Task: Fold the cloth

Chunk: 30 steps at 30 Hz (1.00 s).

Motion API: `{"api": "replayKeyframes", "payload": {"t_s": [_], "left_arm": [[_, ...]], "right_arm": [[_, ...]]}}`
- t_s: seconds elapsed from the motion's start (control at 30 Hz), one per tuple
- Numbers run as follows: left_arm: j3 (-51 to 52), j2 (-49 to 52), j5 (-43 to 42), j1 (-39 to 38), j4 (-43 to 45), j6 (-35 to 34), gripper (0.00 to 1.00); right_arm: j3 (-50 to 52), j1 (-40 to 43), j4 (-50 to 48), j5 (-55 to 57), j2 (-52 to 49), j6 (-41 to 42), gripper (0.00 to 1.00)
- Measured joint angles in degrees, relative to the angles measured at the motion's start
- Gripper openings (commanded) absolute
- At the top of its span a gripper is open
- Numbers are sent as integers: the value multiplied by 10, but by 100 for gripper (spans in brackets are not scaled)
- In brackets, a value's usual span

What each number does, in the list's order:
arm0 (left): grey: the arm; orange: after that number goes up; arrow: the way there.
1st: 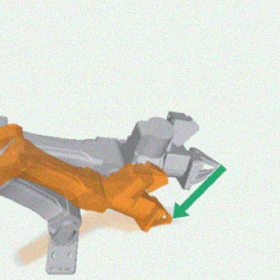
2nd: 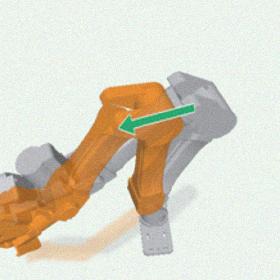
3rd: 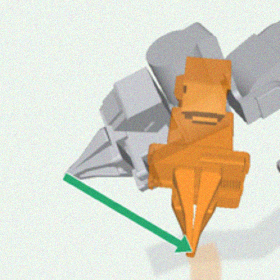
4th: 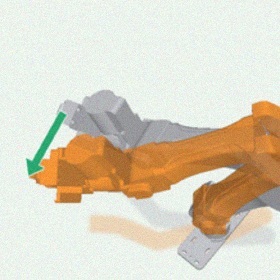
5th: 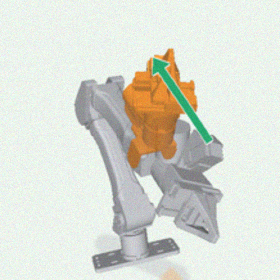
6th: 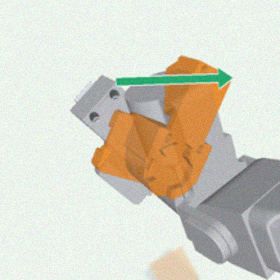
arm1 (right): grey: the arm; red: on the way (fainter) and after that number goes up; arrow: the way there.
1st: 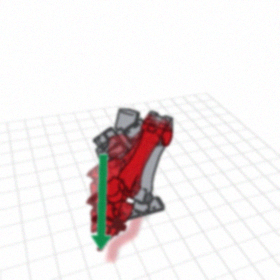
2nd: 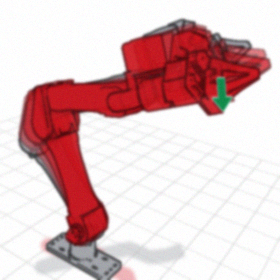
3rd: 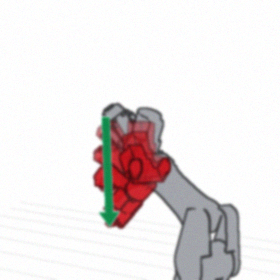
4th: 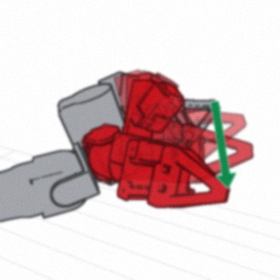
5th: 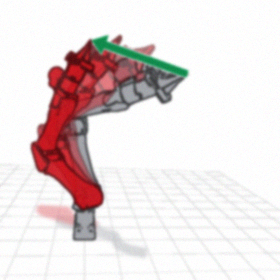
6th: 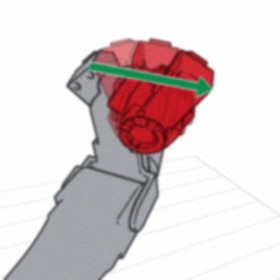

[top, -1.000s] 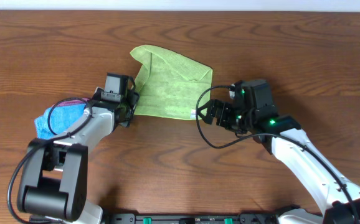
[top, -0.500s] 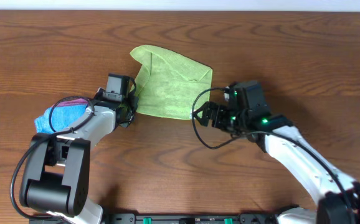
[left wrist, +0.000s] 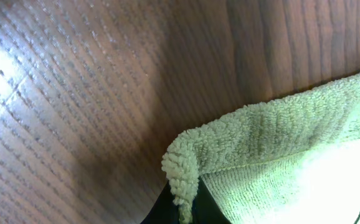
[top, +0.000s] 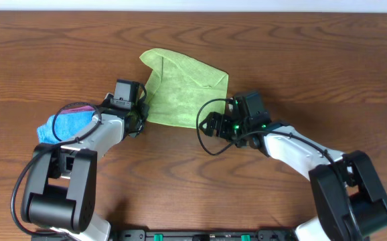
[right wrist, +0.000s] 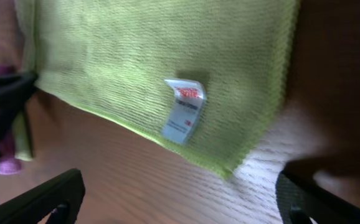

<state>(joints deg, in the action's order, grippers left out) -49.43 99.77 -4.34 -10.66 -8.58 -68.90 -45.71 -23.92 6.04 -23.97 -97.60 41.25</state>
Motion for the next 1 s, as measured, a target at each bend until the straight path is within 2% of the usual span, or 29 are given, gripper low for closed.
{"api": "replayKeyframes", "payload": {"t_s": [0.17, 0.37, 0.4, 0.43, 0.47, 0.8, 1.0], "left_arm": [[0, 0, 0, 0, 0, 17, 6], [0, 0, 0, 0, 1, 34, 6], [0, 0, 0, 0, 1, 37, 6], [0, 0, 0, 0, 1, 43, 6], [0, 0, 0, 0, 1, 47, 6], [-2, 0, -4, 0, -3, 116, 6], [-60, 0, -13, 0, -63, 174, 6]], "right_arm": [[0, 0, -27, 3, -15, 13, 78], [0, 0, -51, 15, -33, 23, 48], [0, 0, -52, 19, -34, 23, 41], [0, 0, -53, 22, -37, 23, 29], [0, 0, -53, 26, -38, 20, 1], [1, 0, -52, 43, -41, 17, 1], [1, 0, -23, 46, 16, 10, 1]]}}
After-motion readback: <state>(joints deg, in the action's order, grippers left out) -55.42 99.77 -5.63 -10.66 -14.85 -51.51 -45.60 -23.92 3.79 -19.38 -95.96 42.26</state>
